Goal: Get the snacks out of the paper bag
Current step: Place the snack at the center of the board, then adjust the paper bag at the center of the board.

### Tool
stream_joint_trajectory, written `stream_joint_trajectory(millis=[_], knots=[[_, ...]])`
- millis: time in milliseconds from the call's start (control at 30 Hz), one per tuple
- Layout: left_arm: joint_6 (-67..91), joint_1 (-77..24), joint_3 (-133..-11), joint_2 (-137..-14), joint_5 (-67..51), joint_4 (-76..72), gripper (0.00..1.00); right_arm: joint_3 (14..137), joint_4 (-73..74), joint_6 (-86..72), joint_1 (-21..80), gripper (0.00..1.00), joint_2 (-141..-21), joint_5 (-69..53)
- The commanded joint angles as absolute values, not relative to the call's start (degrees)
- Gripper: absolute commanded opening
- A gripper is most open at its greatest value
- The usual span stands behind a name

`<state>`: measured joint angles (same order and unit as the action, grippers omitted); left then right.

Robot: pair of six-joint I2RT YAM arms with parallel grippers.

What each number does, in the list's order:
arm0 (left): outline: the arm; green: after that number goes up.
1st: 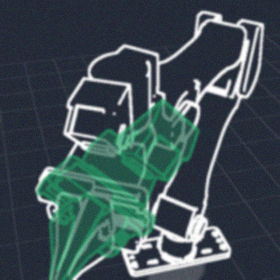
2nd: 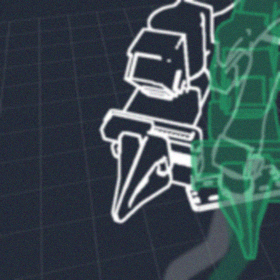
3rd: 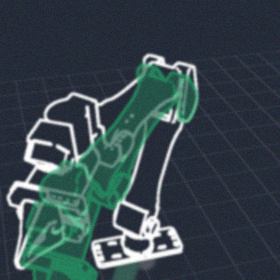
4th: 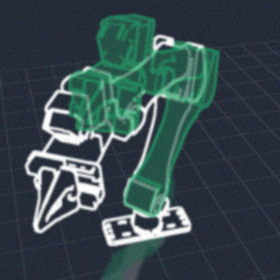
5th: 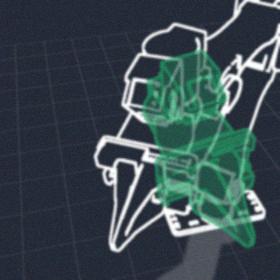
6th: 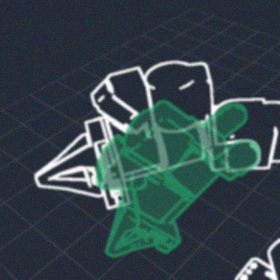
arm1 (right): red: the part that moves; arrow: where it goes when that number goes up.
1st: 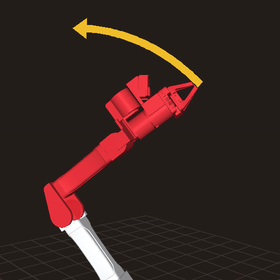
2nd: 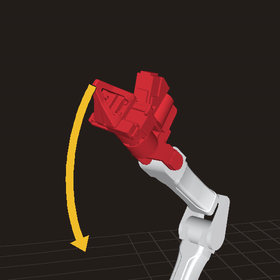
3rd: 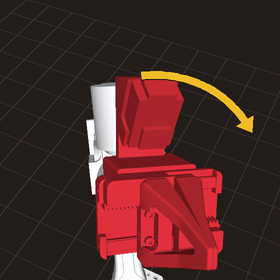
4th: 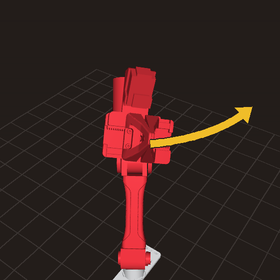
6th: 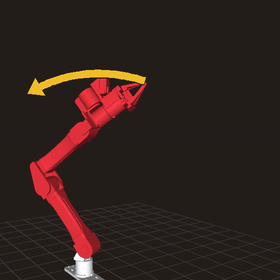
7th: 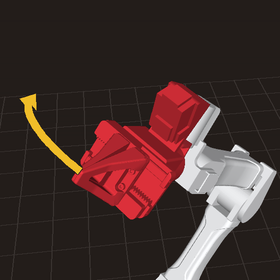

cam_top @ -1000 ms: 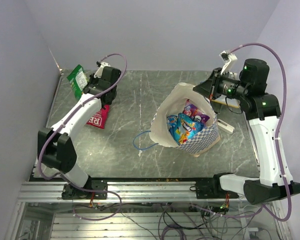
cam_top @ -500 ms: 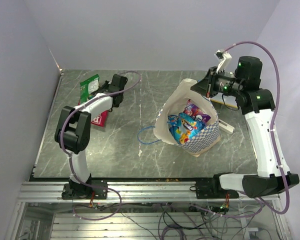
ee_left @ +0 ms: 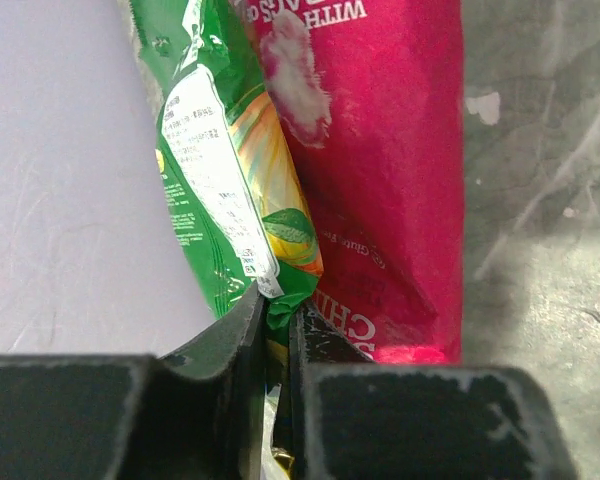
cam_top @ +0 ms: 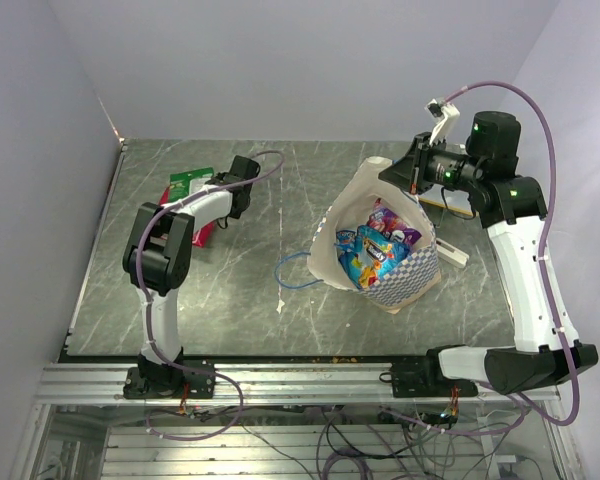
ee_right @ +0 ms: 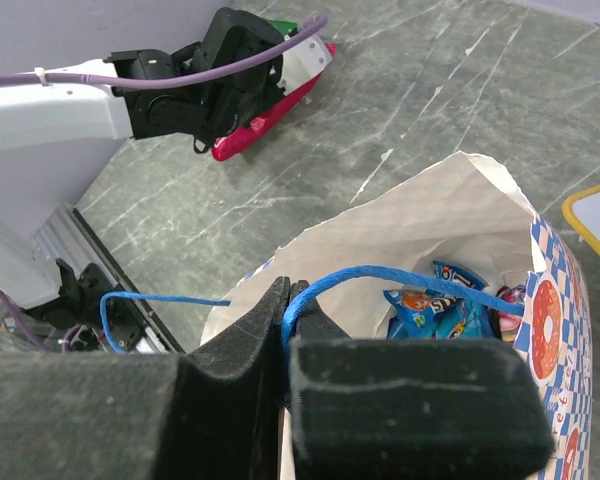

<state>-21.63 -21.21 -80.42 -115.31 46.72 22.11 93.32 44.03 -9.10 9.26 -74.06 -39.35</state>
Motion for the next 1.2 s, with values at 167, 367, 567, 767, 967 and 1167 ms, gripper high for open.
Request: stream_joint_trajectory(millis=[167,367,567,767,967,1167], knots=[[-9.21,-21.27,-87.97,-115.37,40.28,34.62,0.53,95.1,43.67,-7.92,9.67,0.0,-72.5,-37.74],[0.0,-21.27,-93.1,-107.45,30.28,42.48,0.99,95.27,45.14,-6.56,9.59,0.0,-71.74,-36.28],[8.41,-21.27,-89.99,-92.42,10.3,43.78,1.0,95.03,46.1,-4.78,9.67,0.0,-70.4,-35.09],[28.22,-22.86,-77.47,-79.27,-19.77,29.41,0.94,96.0,46.87,-3.61,9.84,0.0,-70.98,-34.94],[34.68,-35.76,-71.14,-73.96,-17.54,24.17,0.93,104.2,50.96,-1.12,12.57,0.0,-75.74,-29.48],[34.82,-43.11,-66.66,-70.36,-15.85,27.93,0.97,108.52,50.43,8.16,15.75,0.0,-78.49,-26.87]])
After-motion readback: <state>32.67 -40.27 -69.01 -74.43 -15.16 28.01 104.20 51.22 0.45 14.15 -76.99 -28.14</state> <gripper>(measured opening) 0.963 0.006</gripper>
